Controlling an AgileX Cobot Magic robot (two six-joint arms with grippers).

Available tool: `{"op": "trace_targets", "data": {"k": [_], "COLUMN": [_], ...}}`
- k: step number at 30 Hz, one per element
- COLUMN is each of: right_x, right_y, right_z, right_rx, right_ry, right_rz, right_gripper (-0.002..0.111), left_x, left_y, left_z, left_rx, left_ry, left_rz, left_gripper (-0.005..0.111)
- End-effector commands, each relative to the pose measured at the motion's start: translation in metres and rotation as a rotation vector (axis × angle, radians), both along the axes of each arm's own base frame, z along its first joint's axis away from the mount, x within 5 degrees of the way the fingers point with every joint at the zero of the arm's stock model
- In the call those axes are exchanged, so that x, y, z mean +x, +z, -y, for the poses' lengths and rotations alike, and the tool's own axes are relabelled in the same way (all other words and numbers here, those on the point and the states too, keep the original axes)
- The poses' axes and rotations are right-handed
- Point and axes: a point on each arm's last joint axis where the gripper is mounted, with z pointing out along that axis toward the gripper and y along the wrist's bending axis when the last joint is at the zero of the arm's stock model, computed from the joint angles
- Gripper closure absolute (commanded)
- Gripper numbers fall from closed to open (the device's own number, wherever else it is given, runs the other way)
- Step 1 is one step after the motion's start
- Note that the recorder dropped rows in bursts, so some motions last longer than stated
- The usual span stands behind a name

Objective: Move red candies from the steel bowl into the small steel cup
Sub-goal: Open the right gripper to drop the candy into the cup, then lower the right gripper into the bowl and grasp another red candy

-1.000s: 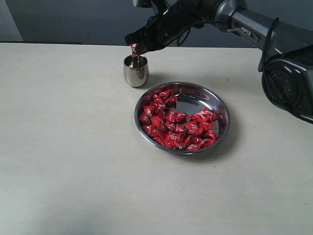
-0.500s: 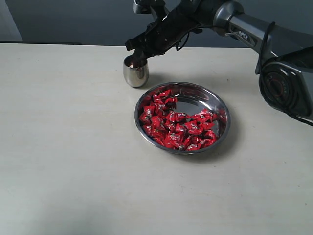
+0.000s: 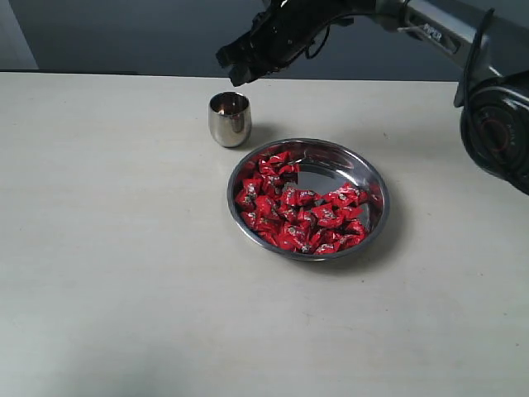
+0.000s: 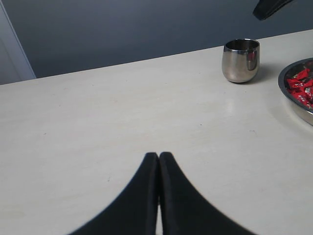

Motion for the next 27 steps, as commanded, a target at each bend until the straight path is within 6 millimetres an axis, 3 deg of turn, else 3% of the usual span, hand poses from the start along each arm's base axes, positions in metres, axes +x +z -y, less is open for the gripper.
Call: {"op": "trace_targets", "data": {"k": [1,6,13,18,21,27], "right_x": [-0.017,-0.017,-0.032,-0.061,-0.069,-0.07], "right_y": [0.026,0.019,-0.028,-0.067,-0.078,-0.089], "right_z": [0.018,0.038,0.041,0.052,0.053,0.053], "right_rx": [-0.172,-0.345,-0.385,-0.458,-0.465,-0.471], "right_ry": [0.041,-0.125,-0.12,-0.069,-0.026,-0.013], "right_rz": [-0.049,-0.093,-0.274,-0.434,-0.472,-0.498], "right_gripper": [0.081,0.081,0.081,0.077,0.069,0.069], "left_x": [0.0,0.0,0.0,0.0,0.0,0.0], "left_y": [0.001,0.001,0.001,0.001,0.001,0.001], "left_z": [0.001,0.001,0.001,0.001,0.001,0.001], "left_rx": [-0.006,-0.006,-0.006,-0.006,-0.006,-0.006], "left_ry": [-0.01,-0.01,-0.01,-0.01,-0.01,-0.01], "left_rz": [0.009,0.009,0.009,0.009,0.009,0.009], "left_gripper": [0.106,0.106,0.106,0.106,0.106,0.106]}}
